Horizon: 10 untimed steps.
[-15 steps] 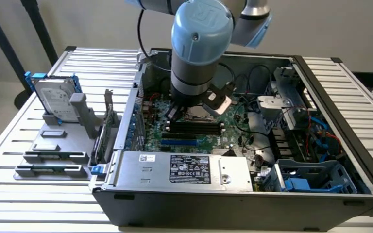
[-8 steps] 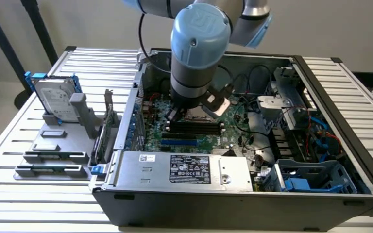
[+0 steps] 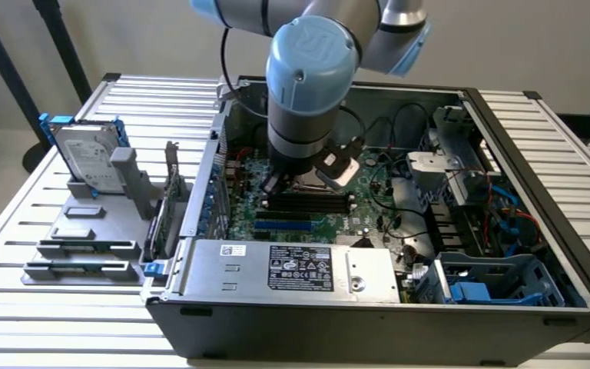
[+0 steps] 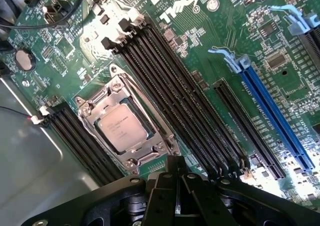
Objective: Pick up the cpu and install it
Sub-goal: 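Install the first cpu locking lever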
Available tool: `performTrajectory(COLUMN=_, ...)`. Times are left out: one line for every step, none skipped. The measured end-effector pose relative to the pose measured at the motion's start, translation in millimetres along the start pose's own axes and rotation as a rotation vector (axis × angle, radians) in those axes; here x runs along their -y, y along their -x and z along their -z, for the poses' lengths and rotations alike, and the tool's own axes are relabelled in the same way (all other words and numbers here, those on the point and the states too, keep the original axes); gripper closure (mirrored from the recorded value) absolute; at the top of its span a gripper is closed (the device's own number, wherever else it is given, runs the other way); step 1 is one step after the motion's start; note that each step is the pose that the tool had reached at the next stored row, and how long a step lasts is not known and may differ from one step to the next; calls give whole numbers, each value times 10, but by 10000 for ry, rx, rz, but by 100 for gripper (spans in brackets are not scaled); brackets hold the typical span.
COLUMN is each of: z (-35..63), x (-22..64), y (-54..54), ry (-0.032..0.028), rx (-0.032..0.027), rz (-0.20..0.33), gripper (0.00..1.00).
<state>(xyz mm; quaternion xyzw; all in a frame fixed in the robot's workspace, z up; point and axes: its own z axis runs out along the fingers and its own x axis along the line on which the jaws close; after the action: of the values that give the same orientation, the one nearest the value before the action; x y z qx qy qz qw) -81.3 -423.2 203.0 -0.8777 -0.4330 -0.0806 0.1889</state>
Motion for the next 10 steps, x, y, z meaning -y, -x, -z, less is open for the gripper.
performTrajectory(z=-14, x=6, y=3, ry=3, rx=-1, rz=1, gripper=89)
performTrajectory(z=-27, x=13, y=6, ry=6, rx=-3, rz=2, gripper=89)
performTrajectory(z=-41, x=17, y=8, ry=10, rx=-6, rz=5, gripper=89)
performTrajectory(z=-54, x=19, y=11, ry=15, rx=-11, rz=8, gripper=89)
performTrajectory(z=-68, x=20, y=14, ry=23, rx=-17, rz=13, gripper=89)
performTrajectory(z=-79, x=19, y=17, ry=30, rx=-20, rz=16, gripper=89)
performTrajectory(z=-91, x=18, y=19, ry=35, rx=-26, rz=21, gripper=89)
performTrajectory(z=-103, x=16, y=22, ry=40, rx=-29, rz=24, gripper=89)
performTrajectory(z=-114, x=15, y=24, ry=46, rx=-34, rz=27, gripper=89)
performTrajectory(z=-125, x=14, y=25, ry=50, rx=-38, rz=31, gripper=89)
